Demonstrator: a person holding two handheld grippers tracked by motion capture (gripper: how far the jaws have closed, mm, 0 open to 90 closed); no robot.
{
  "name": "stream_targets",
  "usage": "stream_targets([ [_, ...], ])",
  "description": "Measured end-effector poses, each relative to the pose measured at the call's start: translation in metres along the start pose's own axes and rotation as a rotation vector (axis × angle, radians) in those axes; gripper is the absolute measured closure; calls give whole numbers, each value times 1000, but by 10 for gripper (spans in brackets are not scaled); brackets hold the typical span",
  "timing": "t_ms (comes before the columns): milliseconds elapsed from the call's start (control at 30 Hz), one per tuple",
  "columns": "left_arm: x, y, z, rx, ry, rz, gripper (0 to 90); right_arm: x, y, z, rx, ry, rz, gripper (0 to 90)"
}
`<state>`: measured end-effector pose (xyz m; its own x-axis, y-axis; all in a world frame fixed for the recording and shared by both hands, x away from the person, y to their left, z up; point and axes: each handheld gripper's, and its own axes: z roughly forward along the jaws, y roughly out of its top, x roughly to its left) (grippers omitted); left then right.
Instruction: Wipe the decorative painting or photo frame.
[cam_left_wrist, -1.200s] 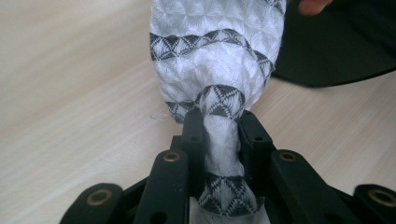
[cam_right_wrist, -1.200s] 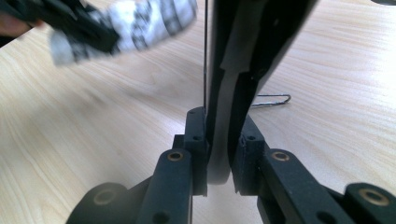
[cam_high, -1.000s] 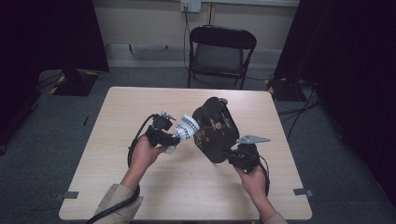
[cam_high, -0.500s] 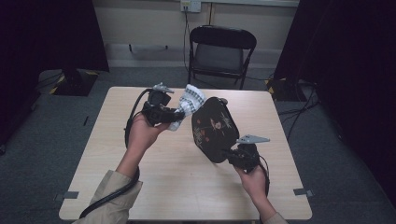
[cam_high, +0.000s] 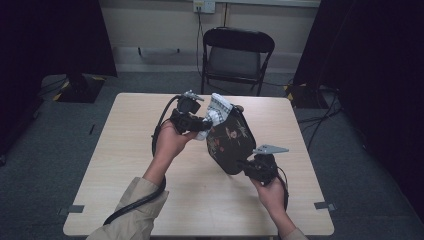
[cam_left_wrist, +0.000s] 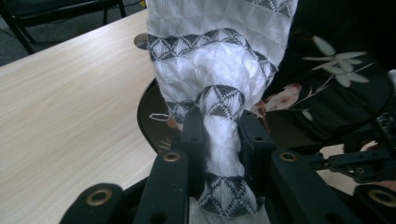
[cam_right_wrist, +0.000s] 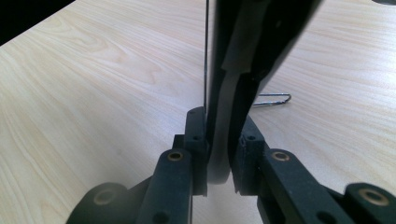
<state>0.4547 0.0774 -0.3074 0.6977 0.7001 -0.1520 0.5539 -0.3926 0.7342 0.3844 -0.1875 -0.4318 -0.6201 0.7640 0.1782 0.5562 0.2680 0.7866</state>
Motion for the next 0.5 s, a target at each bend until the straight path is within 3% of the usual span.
stream_targets([
  [500, 7, -12, 20, 60, 21, -12, 755, 1, 0, 1, 1, 1, -2, 793],
])
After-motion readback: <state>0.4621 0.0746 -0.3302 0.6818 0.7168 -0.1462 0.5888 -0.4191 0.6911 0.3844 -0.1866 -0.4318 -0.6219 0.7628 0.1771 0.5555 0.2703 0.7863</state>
